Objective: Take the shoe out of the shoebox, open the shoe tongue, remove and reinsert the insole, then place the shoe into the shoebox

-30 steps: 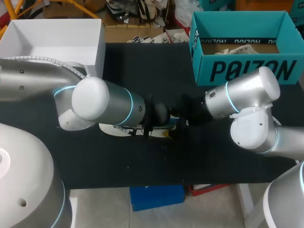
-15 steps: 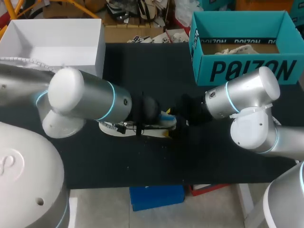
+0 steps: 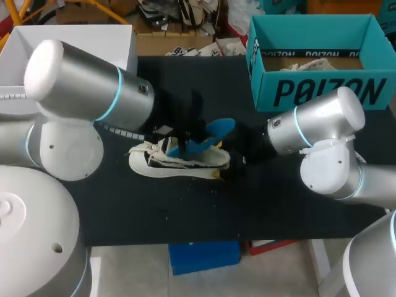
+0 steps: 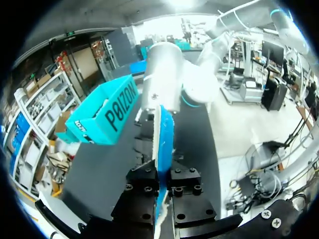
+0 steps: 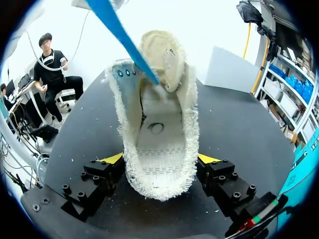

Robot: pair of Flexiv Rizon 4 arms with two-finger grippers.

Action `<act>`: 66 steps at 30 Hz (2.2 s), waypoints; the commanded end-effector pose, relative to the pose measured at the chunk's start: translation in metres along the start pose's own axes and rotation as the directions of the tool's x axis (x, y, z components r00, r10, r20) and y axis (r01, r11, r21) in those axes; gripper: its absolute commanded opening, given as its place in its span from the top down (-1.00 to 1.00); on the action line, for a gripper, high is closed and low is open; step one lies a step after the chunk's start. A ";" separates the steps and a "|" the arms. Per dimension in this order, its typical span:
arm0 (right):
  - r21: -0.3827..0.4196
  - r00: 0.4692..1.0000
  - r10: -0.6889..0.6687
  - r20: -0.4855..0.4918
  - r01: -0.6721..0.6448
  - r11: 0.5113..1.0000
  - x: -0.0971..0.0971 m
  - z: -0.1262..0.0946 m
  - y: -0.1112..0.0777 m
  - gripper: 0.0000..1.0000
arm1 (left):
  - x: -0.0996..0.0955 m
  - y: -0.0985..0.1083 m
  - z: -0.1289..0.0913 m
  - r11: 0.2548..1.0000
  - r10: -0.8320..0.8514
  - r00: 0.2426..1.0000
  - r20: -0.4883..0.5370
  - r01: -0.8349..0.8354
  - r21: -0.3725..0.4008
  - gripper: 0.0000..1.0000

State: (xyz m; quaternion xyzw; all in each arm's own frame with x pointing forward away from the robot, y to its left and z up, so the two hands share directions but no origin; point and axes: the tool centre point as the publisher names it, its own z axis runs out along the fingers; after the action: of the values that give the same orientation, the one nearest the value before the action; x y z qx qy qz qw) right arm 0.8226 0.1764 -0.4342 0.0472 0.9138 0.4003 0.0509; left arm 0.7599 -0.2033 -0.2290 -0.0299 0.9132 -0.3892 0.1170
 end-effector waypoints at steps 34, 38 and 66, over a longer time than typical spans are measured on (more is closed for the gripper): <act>0.003 1.000 0.001 0.002 -0.001 1.000 0.001 0.003 -0.002 1.00 | 0.011 -0.064 -0.133 0.755 -0.358 0.774 -0.523 0.569 0.326 1.00; 0.003 1.000 0.001 0.002 -0.001 1.000 0.001 0.003 -0.002 1.00 | 0.012 -0.078 -0.145 0.703 -0.335 0.741 -0.583 0.608 0.369 1.00; 0.003 1.000 0.001 0.002 -0.001 1.000 0.001 0.003 -0.002 1.00 | 0.020 -0.132 -0.198 0.640 -0.196 0.735 -0.649 0.598 0.483 1.00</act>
State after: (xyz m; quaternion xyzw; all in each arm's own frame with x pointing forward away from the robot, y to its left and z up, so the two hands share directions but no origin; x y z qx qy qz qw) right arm 0.8226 0.1764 -0.4343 0.0472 0.9137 0.4003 0.0509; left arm 0.6922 -0.1590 -0.0045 -0.0823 0.6736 -0.6948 -0.2384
